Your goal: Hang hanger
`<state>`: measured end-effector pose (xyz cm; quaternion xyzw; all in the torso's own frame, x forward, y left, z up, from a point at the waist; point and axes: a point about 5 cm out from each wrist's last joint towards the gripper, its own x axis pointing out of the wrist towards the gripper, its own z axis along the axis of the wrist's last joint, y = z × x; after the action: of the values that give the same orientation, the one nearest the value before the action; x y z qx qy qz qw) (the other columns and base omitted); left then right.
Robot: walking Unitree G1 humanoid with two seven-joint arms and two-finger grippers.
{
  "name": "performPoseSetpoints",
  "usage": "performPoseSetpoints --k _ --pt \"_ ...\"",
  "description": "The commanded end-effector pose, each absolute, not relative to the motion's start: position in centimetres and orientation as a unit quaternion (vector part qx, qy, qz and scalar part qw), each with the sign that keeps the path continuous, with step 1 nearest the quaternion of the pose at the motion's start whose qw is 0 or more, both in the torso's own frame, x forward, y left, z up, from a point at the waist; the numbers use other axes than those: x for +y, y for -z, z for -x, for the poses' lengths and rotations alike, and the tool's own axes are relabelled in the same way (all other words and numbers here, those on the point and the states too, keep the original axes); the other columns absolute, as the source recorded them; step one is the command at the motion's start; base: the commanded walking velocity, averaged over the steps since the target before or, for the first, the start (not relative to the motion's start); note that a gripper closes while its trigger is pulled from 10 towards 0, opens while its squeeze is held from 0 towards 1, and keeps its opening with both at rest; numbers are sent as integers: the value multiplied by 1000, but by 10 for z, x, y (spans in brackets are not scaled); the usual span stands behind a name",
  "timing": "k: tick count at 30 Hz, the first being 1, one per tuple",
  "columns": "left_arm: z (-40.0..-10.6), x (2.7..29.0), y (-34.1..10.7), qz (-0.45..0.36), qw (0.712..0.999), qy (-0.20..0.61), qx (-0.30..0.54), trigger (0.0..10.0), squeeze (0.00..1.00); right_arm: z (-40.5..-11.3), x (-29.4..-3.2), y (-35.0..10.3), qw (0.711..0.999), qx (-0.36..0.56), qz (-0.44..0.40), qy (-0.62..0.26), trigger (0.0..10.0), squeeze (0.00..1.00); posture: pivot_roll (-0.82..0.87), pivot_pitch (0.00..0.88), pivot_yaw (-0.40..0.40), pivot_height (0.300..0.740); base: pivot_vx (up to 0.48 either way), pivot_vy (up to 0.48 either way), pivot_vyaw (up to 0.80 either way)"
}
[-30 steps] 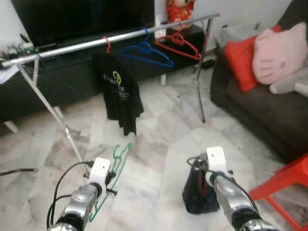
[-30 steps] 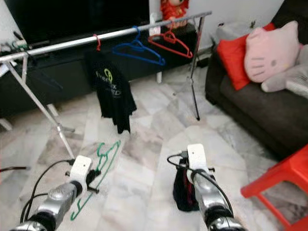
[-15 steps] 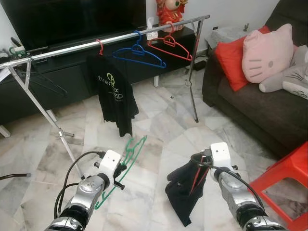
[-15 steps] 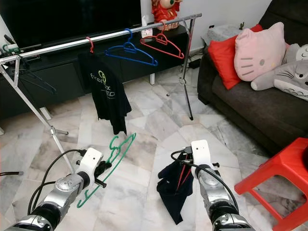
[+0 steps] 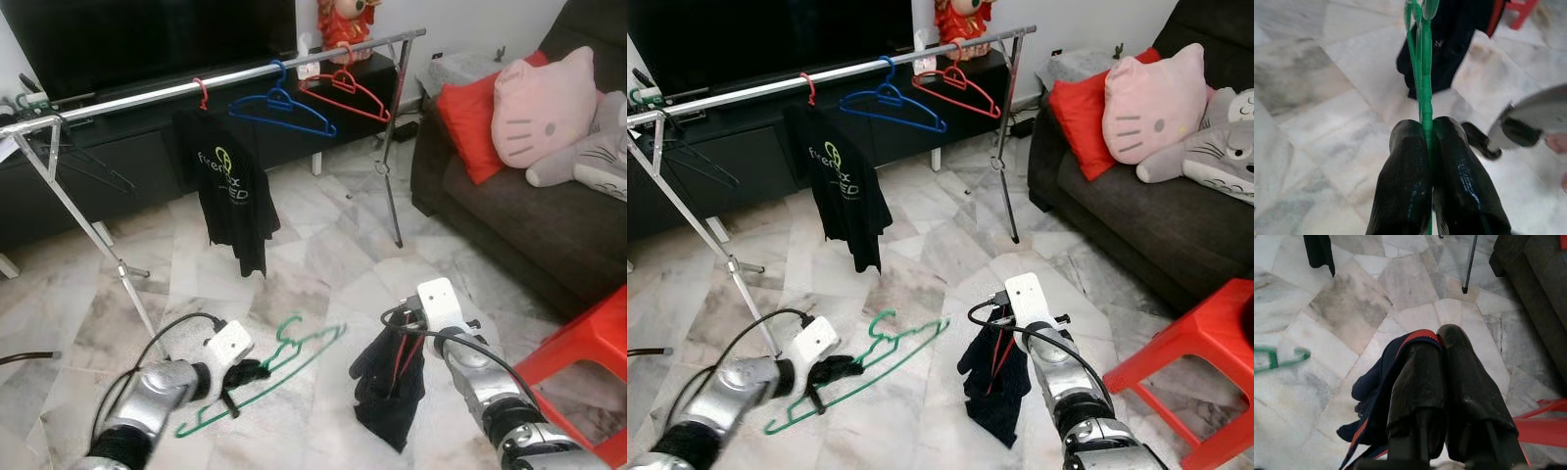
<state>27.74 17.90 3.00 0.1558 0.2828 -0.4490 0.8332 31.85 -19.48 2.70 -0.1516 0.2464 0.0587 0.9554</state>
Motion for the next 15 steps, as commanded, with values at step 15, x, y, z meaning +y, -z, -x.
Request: performPoseSetpoints --k 15 --pt "-270 157 -63 -118 788 539 273 10000 0 -327 -183 -39 957 223 164 -82 10000 0 -102 0 18 740 0 0 0"
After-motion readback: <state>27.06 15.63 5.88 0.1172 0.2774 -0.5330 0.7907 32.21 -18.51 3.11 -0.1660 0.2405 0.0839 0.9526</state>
